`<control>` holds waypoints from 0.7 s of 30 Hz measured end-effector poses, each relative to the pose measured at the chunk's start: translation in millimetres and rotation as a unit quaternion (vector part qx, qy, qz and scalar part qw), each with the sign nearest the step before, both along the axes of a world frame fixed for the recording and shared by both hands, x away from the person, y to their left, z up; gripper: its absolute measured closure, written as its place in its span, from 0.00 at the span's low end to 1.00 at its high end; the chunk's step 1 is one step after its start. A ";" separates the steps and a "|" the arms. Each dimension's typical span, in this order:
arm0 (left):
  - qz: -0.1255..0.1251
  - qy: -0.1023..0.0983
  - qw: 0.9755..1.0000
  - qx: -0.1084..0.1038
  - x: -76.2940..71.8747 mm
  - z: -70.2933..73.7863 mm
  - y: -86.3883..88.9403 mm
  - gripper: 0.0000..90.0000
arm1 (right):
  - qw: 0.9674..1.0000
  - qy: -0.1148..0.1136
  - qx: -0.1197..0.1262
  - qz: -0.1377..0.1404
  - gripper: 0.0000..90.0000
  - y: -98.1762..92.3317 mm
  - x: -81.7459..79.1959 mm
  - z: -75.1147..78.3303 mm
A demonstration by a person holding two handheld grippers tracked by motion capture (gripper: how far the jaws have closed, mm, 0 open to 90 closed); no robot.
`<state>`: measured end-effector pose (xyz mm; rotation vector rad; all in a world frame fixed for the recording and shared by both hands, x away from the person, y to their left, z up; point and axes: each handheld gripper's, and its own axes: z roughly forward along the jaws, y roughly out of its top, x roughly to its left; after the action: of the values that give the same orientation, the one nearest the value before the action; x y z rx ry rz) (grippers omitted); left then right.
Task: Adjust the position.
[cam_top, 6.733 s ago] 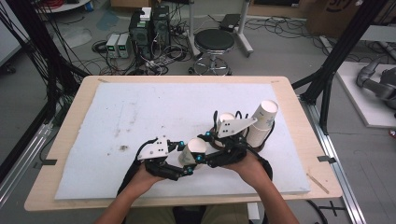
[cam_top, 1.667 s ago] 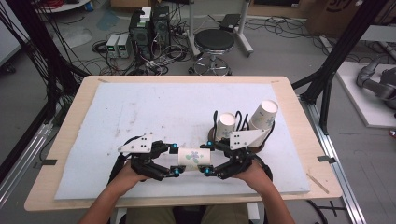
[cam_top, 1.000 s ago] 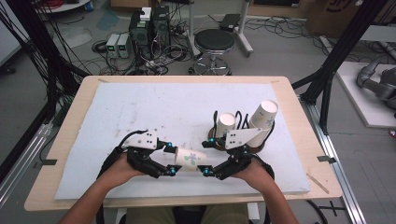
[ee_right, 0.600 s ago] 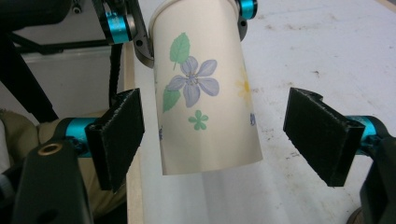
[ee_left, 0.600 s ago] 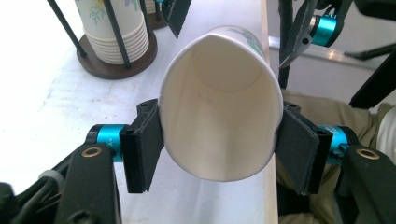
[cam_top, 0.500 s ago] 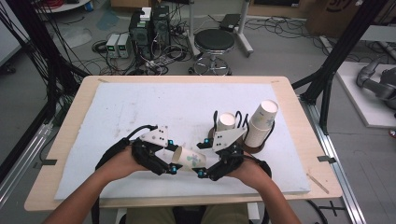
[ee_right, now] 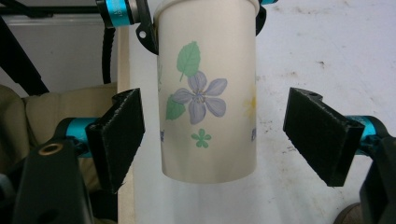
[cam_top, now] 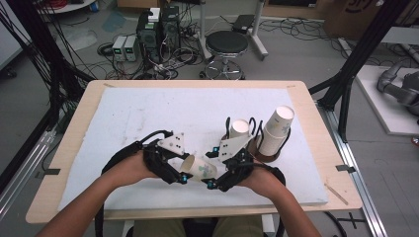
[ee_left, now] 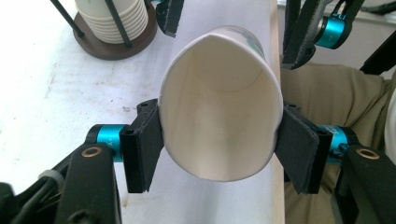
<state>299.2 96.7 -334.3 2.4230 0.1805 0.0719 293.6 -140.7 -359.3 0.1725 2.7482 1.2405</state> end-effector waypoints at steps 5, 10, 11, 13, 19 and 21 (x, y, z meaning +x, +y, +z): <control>-0.005 -0.001 1.000 0.017 1.0 1.0 -4.4 0.41 | 1.000 -0.002 -0.015 0.001 0.23 4.1 1.1 -1.5; -0.005 -0.001 1.000 0.029 2.3 3.2 -6.4 0.41 | 1.000 -0.003 -0.023 0.004 0.23 6.9 1.8 -2.7; -0.005 -0.001 1.000 0.031 2.6 3.3 -6.6 0.41 | 1.000 -0.003 -0.026 0.004 0.23 7.7 1.8 -2.9; -0.006 0.001 0.999 0.037 3.0 3.3 -7.3 0.41 | 1.000 -0.006 -0.030 0.004 0.23 9.0 2.0 -3.2; -0.006 -0.001 0.999 0.047 3.6 2.8 -9.3 0.41 | 0.999 -0.007 -0.045 0.005 0.24 14.2 2.8 -4.0; -0.007 0.000 0.999 0.050 3.6 2.7 -10.1 0.41 | 0.999 -0.007 -0.050 0.005 0.24 16.1 2.9 -4.5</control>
<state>302.7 86.5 -331.6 2.5241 0.1643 0.0758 296.5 -124.6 -363.8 0.1405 2.7949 1.0987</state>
